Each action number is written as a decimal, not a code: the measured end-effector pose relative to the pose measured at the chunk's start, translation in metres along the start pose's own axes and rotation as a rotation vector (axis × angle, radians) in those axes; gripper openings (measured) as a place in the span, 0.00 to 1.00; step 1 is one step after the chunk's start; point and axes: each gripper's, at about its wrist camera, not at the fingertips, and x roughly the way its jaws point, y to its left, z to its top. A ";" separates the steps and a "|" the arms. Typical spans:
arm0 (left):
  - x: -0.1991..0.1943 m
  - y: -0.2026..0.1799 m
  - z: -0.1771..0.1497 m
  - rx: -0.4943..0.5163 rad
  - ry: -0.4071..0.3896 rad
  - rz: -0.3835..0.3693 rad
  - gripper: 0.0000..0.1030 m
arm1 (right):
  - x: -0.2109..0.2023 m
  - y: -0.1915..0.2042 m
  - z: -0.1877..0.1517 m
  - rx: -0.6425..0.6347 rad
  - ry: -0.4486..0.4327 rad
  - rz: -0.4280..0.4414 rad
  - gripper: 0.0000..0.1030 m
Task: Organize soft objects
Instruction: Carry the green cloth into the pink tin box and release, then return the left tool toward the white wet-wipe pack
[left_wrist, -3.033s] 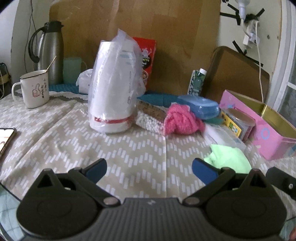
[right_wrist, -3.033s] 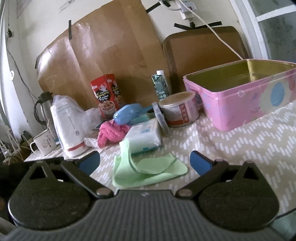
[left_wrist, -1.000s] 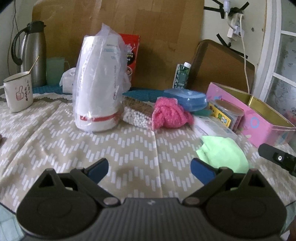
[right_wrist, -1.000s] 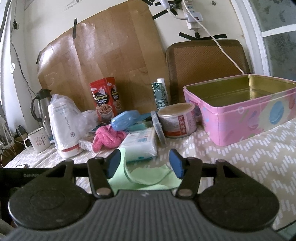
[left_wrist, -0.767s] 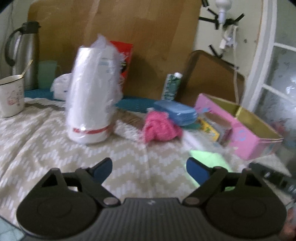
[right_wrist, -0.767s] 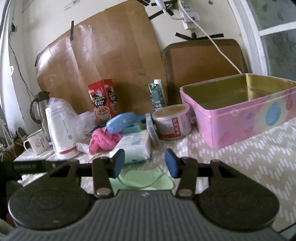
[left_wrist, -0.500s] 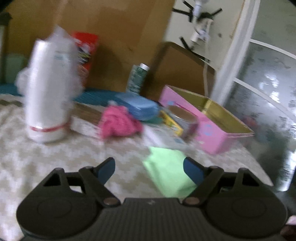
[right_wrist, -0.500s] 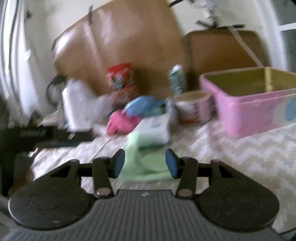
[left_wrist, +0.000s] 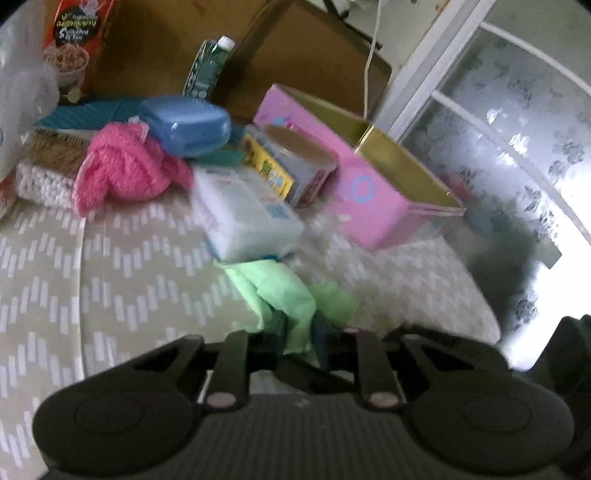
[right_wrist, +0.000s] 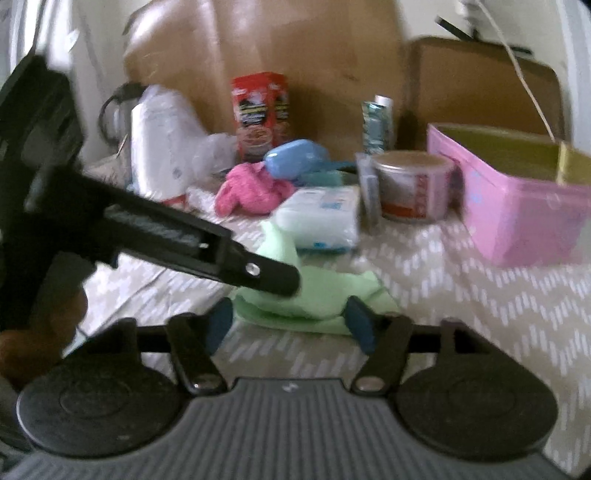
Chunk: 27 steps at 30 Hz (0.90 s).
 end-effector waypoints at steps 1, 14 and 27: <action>-0.003 -0.004 0.002 0.014 -0.012 -0.011 0.14 | -0.001 0.001 0.000 -0.007 -0.007 0.010 0.30; 0.027 -0.100 0.097 0.215 -0.173 -0.165 0.16 | -0.041 -0.057 0.041 -0.054 -0.364 -0.253 0.20; 0.051 -0.105 0.102 0.244 -0.237 0.009 0.65 | -0.009 -0.126 0.051 0.046 -0.262 -0.401 0.47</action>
